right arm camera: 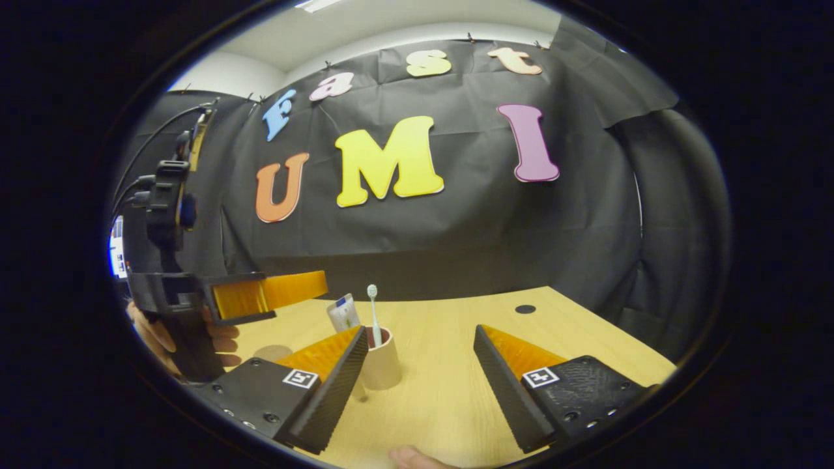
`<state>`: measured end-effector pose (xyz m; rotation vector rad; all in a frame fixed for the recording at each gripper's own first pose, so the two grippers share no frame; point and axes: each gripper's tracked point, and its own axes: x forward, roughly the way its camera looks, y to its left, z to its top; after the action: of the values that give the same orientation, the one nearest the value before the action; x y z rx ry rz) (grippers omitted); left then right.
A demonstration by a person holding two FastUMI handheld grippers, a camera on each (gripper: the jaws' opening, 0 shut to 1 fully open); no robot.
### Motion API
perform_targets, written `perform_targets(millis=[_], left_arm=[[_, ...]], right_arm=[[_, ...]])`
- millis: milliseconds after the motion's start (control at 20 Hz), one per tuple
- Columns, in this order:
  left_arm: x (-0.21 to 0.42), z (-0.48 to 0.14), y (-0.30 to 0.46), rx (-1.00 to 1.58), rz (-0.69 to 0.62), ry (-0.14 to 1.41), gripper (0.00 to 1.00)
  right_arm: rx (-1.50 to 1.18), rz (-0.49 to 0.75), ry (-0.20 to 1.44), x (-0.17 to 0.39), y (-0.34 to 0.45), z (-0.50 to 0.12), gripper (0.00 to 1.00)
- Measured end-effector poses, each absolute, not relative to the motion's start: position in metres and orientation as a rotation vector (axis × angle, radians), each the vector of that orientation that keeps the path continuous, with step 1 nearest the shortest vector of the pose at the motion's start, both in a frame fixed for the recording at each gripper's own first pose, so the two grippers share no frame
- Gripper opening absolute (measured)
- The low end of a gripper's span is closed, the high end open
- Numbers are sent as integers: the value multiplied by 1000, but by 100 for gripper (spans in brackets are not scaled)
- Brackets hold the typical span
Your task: Put the toothbrush and toothpaste on the desktop into the cup, then pick up the cup and place it on the coaster on the desktop.
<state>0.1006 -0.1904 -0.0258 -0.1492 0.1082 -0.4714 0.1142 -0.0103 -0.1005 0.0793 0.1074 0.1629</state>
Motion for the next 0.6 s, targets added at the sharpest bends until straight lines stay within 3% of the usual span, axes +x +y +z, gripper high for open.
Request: perform_targets(millis=[100,600], left_arm=[[91,-24,-170,-139,-442,108,83],[27,-6,-91,-74,-339,0,83]], right_arm=[[71,168,134,114,1,-97,97],[26,200,376,131,46,-129,97]])
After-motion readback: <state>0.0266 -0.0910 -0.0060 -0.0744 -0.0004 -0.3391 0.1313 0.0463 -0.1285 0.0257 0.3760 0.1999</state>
